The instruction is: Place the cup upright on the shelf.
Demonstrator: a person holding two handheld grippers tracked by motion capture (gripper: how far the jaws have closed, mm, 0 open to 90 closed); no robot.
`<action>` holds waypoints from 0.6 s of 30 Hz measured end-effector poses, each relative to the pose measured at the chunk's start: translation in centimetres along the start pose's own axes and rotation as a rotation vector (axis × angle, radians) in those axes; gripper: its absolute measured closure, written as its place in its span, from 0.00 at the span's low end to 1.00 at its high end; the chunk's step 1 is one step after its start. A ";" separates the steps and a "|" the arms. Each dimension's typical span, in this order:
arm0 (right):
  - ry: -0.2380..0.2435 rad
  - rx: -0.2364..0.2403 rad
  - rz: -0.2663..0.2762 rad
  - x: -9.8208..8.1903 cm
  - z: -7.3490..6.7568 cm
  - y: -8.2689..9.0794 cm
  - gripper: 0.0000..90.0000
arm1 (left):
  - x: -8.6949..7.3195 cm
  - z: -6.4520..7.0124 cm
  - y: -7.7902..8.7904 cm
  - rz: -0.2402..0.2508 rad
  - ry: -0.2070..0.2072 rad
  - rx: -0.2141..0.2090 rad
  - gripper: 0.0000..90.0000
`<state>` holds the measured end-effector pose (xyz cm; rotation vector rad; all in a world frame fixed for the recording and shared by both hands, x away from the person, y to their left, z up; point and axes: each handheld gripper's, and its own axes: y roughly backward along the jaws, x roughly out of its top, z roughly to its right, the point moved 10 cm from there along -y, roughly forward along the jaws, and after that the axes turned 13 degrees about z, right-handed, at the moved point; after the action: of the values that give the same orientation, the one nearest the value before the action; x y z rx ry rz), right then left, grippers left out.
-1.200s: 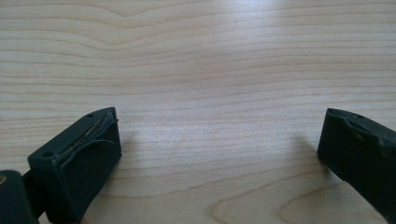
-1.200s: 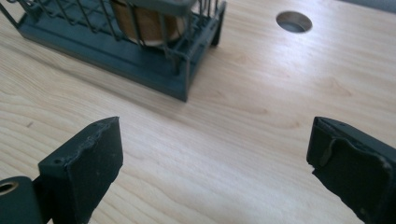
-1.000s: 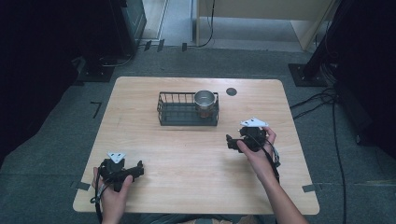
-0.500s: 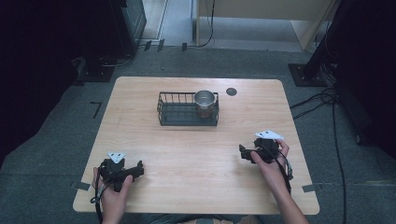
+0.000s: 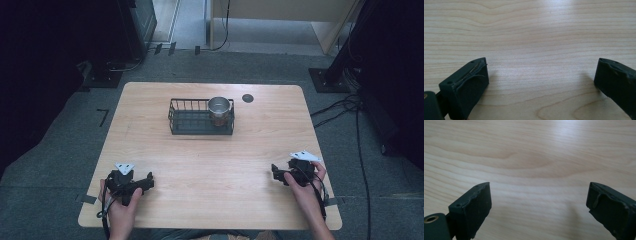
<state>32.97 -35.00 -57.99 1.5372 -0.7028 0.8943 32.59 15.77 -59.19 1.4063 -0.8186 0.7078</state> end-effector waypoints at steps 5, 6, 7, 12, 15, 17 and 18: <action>-0.026 -0.031 -0.017 -1.6 1.7 0.8 0.07 | 0.0 0.0 0.0 0.000 0.000 0.000 0.00; -0.028 -0.037 -0.021 -1.8 2.0 1.0 0.07 | 0.0 0.0 0.0 0.000 0.000 0.000 0.00; -0.030 -0.042 -0.023 -2.1 2.2 1.2 0.07 | 0.0 0.0 0.0 0.000 0.000 0.000 0.00; -0.033 -0.075 -0.017 -2.8 3.6 2.2 0.06 | 0.0 0.0 0.0 0.000 0.000 0.000 0.00; -0.035 -0.088 -0.007 -3.3 4.2 2.8 0.05 | 0.0 0.0 0.0 0.000 0.000 0.000 0.00; -0.040 -0.095 0.006 -3.5 4.4 3.1 0.04 | 0.0 0.0 0.0 0.000 0.000 0.000 0.00; -0.044 -0.101 0.015 -3.5 4.4 3.1 0.04 | 0.0 0.0 0.0 0.000 0.000 0.000 0.00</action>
<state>29.22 -39.96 -59.57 1.4673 -0.7809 0.8260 32.59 15.77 -59.19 1.4063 -0.8186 0.7074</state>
